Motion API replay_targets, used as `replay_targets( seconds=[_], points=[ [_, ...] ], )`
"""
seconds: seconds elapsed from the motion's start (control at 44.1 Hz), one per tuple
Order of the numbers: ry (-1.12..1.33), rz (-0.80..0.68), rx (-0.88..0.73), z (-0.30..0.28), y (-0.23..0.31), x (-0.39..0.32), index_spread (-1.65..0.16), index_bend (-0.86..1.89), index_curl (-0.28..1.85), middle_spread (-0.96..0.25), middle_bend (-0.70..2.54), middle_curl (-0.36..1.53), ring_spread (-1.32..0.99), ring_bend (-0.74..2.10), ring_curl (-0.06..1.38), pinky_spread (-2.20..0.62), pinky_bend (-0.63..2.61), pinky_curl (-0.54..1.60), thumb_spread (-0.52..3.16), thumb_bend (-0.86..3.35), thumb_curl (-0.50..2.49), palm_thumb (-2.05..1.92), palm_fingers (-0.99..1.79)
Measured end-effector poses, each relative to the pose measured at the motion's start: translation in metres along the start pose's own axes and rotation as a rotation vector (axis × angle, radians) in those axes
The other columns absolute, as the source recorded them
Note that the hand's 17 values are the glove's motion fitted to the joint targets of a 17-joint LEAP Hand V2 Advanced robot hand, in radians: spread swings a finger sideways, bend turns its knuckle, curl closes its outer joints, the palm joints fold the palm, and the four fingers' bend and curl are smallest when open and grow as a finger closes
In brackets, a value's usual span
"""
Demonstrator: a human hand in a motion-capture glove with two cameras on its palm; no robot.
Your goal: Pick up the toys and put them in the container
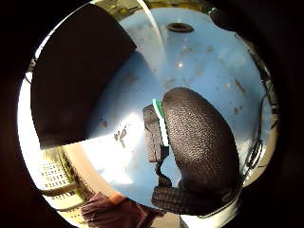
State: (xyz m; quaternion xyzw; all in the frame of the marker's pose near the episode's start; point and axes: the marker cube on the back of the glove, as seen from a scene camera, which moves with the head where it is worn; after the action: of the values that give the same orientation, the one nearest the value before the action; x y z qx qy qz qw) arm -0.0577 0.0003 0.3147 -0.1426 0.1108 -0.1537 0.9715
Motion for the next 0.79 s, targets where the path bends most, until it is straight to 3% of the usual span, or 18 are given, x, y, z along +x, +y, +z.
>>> replay_targets(
  seconds=[0.34, 0.589, 0.793],
  points=[
    [-0.054, -0.026, -0.003, -0.003, 0.000, -0.004, -0.26, 0.18, 0.48, -0.20, 0.23, 0.48, -0.15, 0.62, 0.42, 0.00, 0.72, 0.35, 1.52, 0.00, 0.27, 0.00, 0.10],
    [0.161, -0.088, -0.008, 0.004, 0.002, 0.009, -0.25, 0.18, 0.48, -0.20, 0.23, 0.48, -0.15, 0.61, 0.42, 0.01, 0.72, 0.35, 1.53, 0.00, 0.27, 0.00, 0.10],
    [0.129, -0.041, -0.010, 0.000, -0.001, 0.003, -0.26, 0.18, 0.48, -0.20, 0.23, 0.48, -0.15, 0.61, 0.42, 0.00, 0.72, 0.35, 1.52, 0.00, 0.27, 0.01, 0.10]
  ],
)
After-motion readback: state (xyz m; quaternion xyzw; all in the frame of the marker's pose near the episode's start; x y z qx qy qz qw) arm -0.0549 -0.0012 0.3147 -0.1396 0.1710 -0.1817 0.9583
